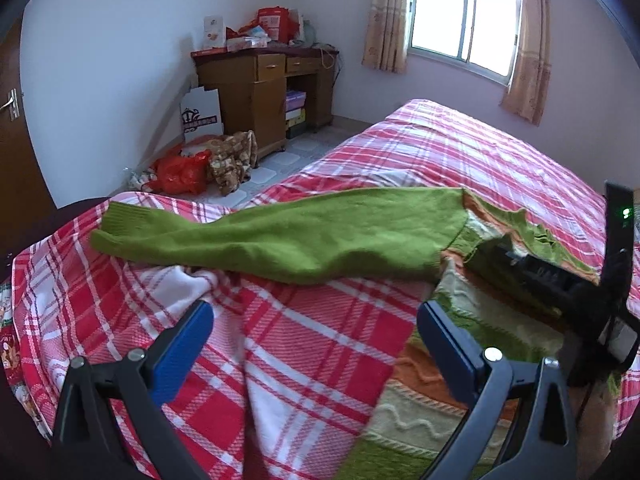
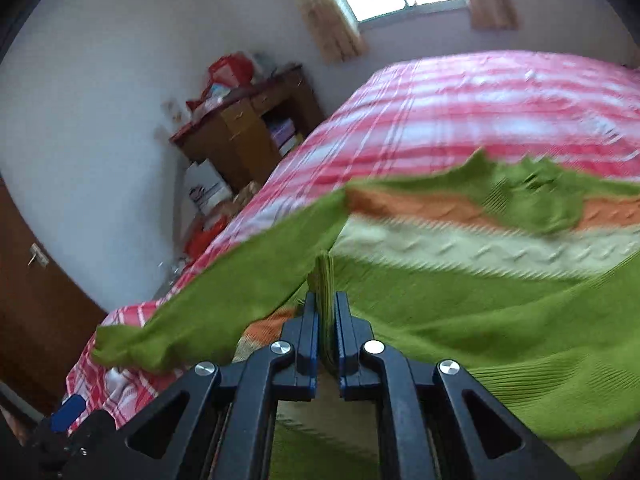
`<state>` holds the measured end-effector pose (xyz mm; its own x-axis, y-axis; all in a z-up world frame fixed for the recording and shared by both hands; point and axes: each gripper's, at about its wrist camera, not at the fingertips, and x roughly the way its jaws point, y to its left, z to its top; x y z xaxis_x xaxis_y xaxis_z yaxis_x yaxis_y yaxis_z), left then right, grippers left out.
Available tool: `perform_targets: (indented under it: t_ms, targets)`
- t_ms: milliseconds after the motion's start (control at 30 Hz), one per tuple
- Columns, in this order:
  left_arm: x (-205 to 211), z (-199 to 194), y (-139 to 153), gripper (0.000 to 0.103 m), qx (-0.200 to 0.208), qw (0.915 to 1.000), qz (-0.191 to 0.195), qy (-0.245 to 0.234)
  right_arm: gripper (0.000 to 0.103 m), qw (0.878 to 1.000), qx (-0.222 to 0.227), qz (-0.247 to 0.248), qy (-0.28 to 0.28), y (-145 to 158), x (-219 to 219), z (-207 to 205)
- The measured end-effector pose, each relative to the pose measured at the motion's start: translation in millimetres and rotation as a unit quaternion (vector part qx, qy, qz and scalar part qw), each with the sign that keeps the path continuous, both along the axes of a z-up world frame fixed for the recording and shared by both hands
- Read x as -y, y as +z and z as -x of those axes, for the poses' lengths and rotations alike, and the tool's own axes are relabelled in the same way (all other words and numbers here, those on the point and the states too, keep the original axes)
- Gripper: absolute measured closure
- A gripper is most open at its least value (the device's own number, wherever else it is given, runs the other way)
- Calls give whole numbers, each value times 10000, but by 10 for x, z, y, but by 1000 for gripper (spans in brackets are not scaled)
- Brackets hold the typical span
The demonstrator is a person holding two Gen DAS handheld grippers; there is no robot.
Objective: Fold small clothes
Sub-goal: 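Carry the sleeve across the sweater body with the right gripper and release, then grasp the other green sleeve cuff with the left gripper and lift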
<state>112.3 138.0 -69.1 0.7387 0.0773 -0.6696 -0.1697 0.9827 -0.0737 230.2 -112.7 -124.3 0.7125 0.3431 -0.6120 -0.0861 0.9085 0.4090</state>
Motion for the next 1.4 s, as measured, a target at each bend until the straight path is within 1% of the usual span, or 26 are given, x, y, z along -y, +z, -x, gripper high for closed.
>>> perform_targets:
  t_ms: [67,100,133,200,300,367,400,467,533,600,633,667,733,833,900,933,967,1000,1033,1100,1133,1167,1267,1333,1367,1400]
  targets:
    - [-7,-23,-26,0,-49,10000,18,27,92,9990,-258,-230,272,-87,-51,-25]
    - [-8,-39,-42,0,-79,10000,50,30,76,9972,-390,-414,476,-115,-74,-16]
    - [-12,-45,-50,0,-96,9999,71,23,55,9939,-516,-686,689,-142,-92,5]
    - [13,-53,-67,0,-150,9998,86,-37,38,9881,-534,-1115,915,-97,-71,68]
    - [105,-44,-39,0,-145,9995,56,-270,38,9842,-649,-1272,1049,42,62,177]
    - [210,-61,36,0,-59,9986,83,-520,38,9892,-444,-1143,799,169,265,334]
    - [243,-76,68,0,-34,9980,142,-617,38,9927,-330,-964,651,244,364,421]
    - [347,-158,152,0,3,9939,473,-996,38,9987,-38,-405,317,421,576,640]
    - [449,-272,198,0,-8,9883,782,-1310,38,9994,254,201,-88,528,790,867]
    - [582,-427,202,8,-86,9824,1009,-1568,38,9951,454,667,-571,591,1042,1104]
    - [645,-506,190,15,-108,9795,1106,-1681,38,9934,504,730,-726,592,1146,1181]
    - [740,-619,157,18,-197,9749,1231,-1843,38,9914,539,771,-907,584,1279,1275]
    - [875,-764,88,21,-387,9713,1288,-1961,38,9885,503,813,-1170,516,1463,1401]
    - [1089,-986,-53,22,-762,9660,1355,-2067,38,9893,311,590,-1296,321,1654,1457]
    - [1182,-1054,-138,27,-988,9578,1570,-2195,38,9898,167,423,-1349,167,1736,1485]
    - [1209,-1078,-178,36,-1058,9562,1598,-2213,38,9897,112,368,-1379,103,1740,1471]
    - [1229,-1102,-234,49,-1176,9560,1572,-2179,38,9898,34,300,-1392,27,1759,1468]
    - [1229,-1110,-273,55,-1254,9548,1599,-2168,38,9900,-58,248,-1390,-62,1768,1472]
    - [1209,-1101,-322,64,-1289,9513,1749,-2186,38,9901,-57,215,-1385,-105,1769,1506]
    - [1146,-1039,-334,73,-1124,9463,2028,-2254,38,9904,115,169,-1369,-88,1772,1568]
    - [1122,-1013,-332,84,-1060,9428,2146,-2319,38,9908,109,146,-1339,-93,1770,1559]
    - [1108,-996,-326,89,-1026,9416,2180,-2352,38,9910,73,134,-1329,-117,1772,1547]
    - [1093,-927,-329,89,-813,9476,1990,-2364,38,9910,85,110,-1331,-112,1776,1551]
    - [1125,-946,-383,88,-970,9504,1845,-2309,38,9909,104,81,-1338,-110,1778,1560]
    - [1135,-988,-406,85,-1058,9516,1804,-2252,38,9909,105,76,-1338,-108,1772,1556]
    - [1131,-1022,-421,84,-1100,9506,1852,-2234,38,9910,105,67,-1336,-111,1773,1556]
